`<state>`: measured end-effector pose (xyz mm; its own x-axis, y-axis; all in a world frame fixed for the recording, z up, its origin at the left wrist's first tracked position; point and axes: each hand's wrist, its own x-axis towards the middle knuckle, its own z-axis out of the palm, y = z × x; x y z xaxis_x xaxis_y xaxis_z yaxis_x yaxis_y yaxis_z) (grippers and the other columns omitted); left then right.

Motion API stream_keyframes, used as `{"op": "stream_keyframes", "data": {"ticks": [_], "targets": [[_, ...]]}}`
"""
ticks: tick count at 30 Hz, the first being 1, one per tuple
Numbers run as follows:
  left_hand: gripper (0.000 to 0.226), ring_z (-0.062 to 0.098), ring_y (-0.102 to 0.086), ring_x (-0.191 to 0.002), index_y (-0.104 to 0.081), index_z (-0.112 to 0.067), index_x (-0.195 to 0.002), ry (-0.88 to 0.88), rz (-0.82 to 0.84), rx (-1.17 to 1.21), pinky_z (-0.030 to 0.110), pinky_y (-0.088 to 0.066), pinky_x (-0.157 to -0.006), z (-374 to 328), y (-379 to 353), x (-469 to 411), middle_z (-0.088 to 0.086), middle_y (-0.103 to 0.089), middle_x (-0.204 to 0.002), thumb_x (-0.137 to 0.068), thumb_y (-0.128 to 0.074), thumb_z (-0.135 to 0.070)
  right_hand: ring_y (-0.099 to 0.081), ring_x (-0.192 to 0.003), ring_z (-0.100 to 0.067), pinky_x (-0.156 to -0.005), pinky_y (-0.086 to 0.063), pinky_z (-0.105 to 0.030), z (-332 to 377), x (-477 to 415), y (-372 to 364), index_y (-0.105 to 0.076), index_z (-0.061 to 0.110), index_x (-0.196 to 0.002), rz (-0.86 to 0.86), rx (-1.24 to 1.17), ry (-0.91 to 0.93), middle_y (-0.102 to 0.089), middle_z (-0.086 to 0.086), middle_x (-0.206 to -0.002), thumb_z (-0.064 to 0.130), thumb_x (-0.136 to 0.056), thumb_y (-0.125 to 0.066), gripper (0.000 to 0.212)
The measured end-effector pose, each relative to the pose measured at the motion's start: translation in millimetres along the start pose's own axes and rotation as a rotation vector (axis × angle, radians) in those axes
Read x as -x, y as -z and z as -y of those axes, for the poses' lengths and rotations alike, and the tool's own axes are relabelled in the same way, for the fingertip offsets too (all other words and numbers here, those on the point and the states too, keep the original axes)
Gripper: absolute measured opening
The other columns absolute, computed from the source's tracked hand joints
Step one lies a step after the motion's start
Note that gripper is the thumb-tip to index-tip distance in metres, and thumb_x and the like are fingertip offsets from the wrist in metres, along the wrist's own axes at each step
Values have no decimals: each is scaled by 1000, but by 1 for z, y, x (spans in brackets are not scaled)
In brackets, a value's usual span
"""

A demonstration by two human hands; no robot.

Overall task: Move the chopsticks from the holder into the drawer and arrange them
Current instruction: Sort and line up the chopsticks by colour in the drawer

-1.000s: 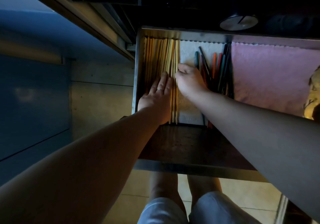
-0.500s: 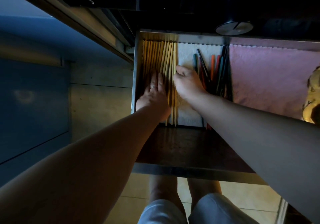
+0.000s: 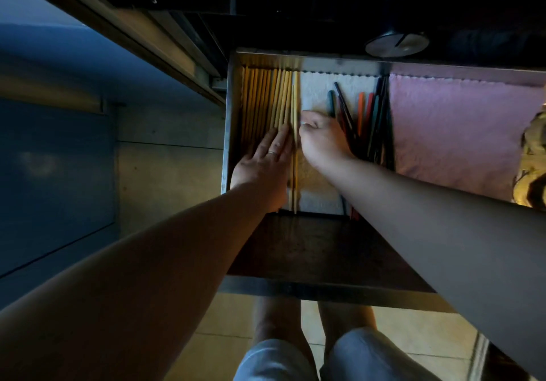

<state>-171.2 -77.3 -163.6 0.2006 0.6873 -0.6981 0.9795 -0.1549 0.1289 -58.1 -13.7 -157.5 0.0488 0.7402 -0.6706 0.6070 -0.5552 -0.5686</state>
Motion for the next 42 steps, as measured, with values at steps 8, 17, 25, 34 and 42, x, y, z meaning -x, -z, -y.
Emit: {"op": "stream_keyframes", "data": {"ticks": [8,17,25,34,42], "targets": [[97,15,18,-146,25,-27,-149,120,45,122,49,-19,-115,0,0,7,-11,41,-151,-90,-52,-21,-63,-104,-15,-80,-43,-14,-10,3,-4,-68,23,-115,-8,139,95,-67,-2,-118,19,-90,-54,30],[100,22,2,-149,22,-25,-150,202,141,215,49,-26,-111,5,4,17,-13,38,-152,-88,-56,-16,-63,-100,-30,-80,-52,-33,-9,-4,-25,-66,11,-104,-91,489,144,-65,-10,-108,31,-87,-63,26],[102,25,-3,-148,17,-25,-153,192,186,235,50,-28,-110,-3,9,19,-10,35,-155,-87,-62,-21,-66,-88,-32,-60,-43,-31,1,-7,-31,-64,13,-95,-164,594,-8,-67,-9,-94,34,-81,-67,26],[91,22,3,-149,14,-27,-153,184,84,283,50,-26,-112,-2,7,17,-14,33,-155,-90,-50,-10,-68,-80,-24,-66,-54,-28,5,-2,0,-63,17,-87,-93,258,-74,-70,-4,-88,39,-76,-58,25],[83,25,25,-144,16,-28,-153,-213,-10,-138,49,5,-116,-22,6,-1,-2,33,-156,-93,-40,-12,-62,-83,-19,-67,-42,-22,-31,13,28,-64,21,-92,-119,169,-142,-66,0,-91,36,-80,-58,20]]}}
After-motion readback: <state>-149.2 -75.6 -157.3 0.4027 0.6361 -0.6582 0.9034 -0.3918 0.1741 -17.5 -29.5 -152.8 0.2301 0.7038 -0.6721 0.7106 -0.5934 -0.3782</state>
